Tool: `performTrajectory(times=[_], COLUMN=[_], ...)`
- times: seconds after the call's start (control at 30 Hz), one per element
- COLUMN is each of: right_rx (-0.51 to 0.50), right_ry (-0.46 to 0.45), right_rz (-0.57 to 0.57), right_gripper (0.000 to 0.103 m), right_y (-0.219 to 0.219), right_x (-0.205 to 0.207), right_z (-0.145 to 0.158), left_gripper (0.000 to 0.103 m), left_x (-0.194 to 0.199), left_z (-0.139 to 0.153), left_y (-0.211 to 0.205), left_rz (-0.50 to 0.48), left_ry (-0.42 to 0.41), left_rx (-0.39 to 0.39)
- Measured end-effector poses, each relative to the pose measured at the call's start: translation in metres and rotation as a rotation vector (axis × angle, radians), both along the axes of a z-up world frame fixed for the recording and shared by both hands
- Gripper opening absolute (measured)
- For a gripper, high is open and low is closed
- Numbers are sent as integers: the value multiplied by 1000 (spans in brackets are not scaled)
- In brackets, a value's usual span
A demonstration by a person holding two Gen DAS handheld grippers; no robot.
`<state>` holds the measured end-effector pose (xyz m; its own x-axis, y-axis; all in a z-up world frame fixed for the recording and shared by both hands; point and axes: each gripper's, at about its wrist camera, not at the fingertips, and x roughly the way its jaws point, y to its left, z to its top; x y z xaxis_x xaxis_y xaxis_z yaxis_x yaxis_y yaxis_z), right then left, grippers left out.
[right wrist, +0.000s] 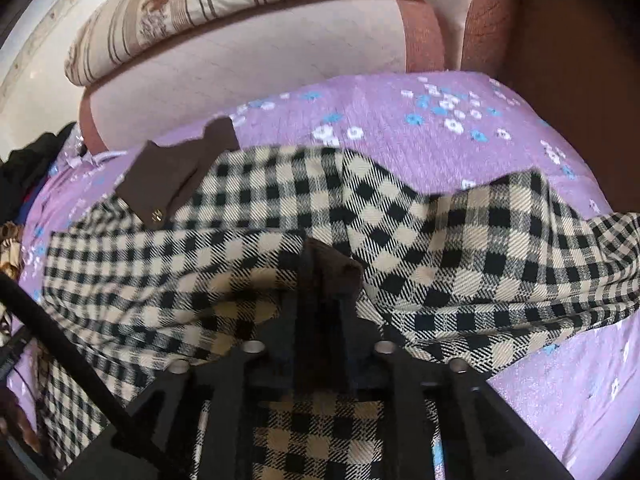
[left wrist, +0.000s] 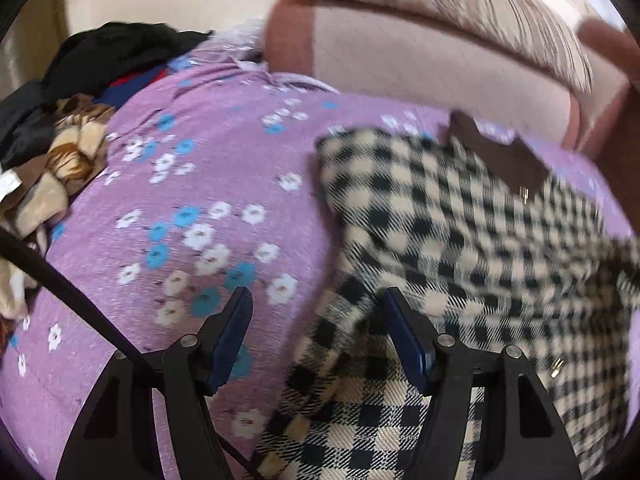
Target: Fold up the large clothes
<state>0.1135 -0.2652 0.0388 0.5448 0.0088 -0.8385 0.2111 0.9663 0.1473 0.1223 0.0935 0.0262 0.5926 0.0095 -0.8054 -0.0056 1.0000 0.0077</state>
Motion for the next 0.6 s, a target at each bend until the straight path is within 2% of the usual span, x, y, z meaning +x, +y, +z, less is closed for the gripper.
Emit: performTrajectory(times=[0.03, 0.07, 0.1, 0.13, 0.23, 0.33, 0.43, 0.5, 0.57, 0.6], right_rx=[-1, -5, -18, -28, -58, -75, -40, 13, 52, 68], right_ry=[-23, -48, -74, -85, -119, -145, -151, -140, -114, -102], right_rz=[3, 8, 17, 23, 48, 28, 1, 6, 20, 27], right_gripper=[45, 49, 49, 49, 49, 49, 50, 50, 50, 50], right_y=[-1, 0, 5, 11, 21, 18, 10, 7, 8, 9], right_x=[0, -2, -6, -7, -9, -15, -17, -16, -14, -14], right_z=[5, 10, 14, 18, 26, 31, 31, 26, 20, 17], left_gripper=[57, 42, 10, 5, 0, 0, 0, 0, 2, 10], left_x=[2, 3, 3, 3, -1, -4, -6, -10, -15, -17], left_z=[-4, -7, -8, -6, 9, 20, 22, 25, 30, 33], left_y=[-3, -4, -2, 2, 16, 35, 54, 56, 50, 45], left_rz=[-13, -20, -18, -3, 72, 156, 205, 200, 179, 166], left_ry=[18, 37, 56, 64, 18, -16, 1, -6, -28, -39], left_rx=[18, 24, 13, -10, -3, 14, -57, -97, -101, -96])
